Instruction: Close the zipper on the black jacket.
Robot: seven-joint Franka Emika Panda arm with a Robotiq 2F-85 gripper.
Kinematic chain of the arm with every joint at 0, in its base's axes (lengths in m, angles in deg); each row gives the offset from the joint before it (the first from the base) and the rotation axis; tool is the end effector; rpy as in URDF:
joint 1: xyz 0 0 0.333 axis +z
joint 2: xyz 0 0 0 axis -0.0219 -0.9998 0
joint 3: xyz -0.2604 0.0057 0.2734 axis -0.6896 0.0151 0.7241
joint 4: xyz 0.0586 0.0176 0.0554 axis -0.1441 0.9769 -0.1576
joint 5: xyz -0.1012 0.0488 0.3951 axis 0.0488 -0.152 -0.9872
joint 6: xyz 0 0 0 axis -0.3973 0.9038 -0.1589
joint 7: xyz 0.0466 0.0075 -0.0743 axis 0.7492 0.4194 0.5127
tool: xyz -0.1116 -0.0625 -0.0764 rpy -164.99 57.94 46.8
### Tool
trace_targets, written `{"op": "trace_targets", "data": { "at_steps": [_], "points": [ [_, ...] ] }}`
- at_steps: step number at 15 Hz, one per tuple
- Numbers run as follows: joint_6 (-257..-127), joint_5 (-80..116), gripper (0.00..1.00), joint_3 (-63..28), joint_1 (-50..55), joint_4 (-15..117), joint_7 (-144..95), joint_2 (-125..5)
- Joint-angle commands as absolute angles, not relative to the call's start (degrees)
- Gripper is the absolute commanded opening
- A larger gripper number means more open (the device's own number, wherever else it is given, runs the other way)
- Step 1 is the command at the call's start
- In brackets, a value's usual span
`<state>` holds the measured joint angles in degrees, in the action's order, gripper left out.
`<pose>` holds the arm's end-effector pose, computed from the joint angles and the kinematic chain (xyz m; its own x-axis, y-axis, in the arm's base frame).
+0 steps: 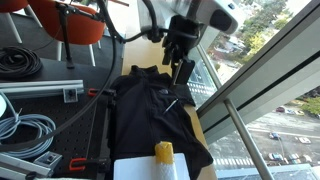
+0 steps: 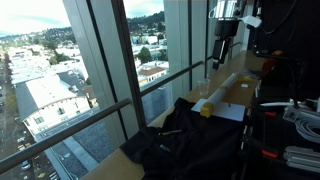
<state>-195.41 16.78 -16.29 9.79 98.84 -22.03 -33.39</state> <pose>0.4807 0.0448 0.3879 0.9880 0.0774 0.1336 0.0771 -0.9970 0.0073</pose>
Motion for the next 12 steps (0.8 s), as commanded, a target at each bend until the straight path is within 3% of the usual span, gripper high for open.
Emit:
{"op": "trace_targets", "data": {
  "at_steps": [1,12],
  "points": [
    [-192.10,15.56,1.00,-14.25,7.19,100.16,-20.58,-28.91],
    [-193.34,16.21,1.00,-13.14,6.08,100.05,-21.35,-29.99]
  ]
}}
